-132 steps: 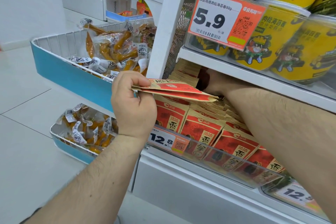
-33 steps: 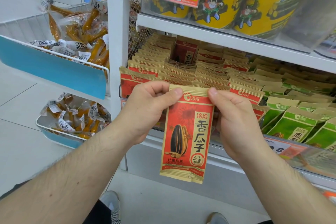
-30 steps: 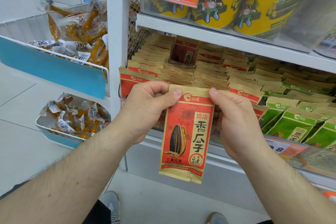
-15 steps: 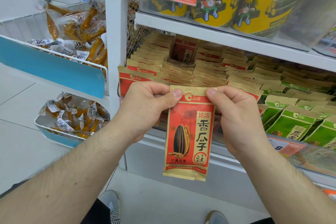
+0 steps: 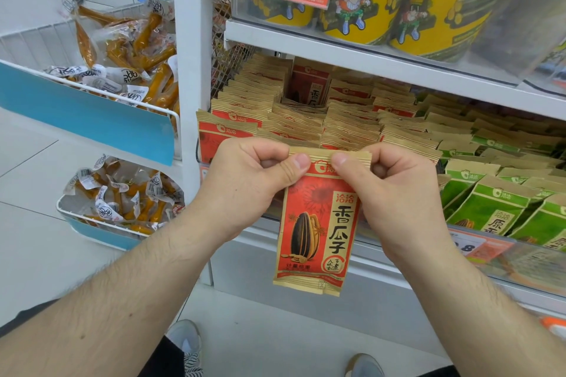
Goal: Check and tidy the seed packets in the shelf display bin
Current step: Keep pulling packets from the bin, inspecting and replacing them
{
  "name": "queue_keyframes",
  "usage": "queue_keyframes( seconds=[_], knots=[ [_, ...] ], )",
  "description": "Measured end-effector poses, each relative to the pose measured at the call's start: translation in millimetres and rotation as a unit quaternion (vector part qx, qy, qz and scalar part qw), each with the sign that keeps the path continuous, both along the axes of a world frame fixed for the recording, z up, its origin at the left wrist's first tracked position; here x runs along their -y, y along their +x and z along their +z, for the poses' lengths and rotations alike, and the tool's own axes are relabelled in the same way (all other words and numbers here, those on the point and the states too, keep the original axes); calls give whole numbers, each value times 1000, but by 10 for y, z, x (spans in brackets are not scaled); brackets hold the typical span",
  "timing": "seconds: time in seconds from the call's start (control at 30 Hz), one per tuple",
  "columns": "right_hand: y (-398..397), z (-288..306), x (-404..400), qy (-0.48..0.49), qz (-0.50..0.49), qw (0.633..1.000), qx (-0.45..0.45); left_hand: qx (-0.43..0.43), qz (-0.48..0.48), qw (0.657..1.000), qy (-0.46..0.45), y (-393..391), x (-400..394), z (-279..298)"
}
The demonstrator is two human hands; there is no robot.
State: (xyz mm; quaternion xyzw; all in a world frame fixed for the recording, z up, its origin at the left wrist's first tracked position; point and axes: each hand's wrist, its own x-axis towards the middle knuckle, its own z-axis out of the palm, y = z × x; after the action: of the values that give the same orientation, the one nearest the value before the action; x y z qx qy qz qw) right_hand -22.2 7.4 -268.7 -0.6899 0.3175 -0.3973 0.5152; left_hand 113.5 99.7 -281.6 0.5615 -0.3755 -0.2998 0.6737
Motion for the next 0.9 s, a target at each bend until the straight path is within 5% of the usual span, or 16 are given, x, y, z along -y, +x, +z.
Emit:
queue_keyframes(
  seconds=[0.2, 0.4, 0.63, 0.9],
  knots=[
    [2, 13, 28, 29, 6, 999, -11, -17, 15, 1000, 5, 0, 6, 30],
    [-60, 57, 28, 104, 146, 978, -107, -65, 73, 995, -2, 109, 5, 77],
    [-56, 28, 63, 129, 106, 986, -20, -81, -137, 983, 86, 78, -62, 57],
    [-176, 40, 198, 97, 309, 938, -124, -151, -68, 986, 8, 175, -46, 74]
  ],
)
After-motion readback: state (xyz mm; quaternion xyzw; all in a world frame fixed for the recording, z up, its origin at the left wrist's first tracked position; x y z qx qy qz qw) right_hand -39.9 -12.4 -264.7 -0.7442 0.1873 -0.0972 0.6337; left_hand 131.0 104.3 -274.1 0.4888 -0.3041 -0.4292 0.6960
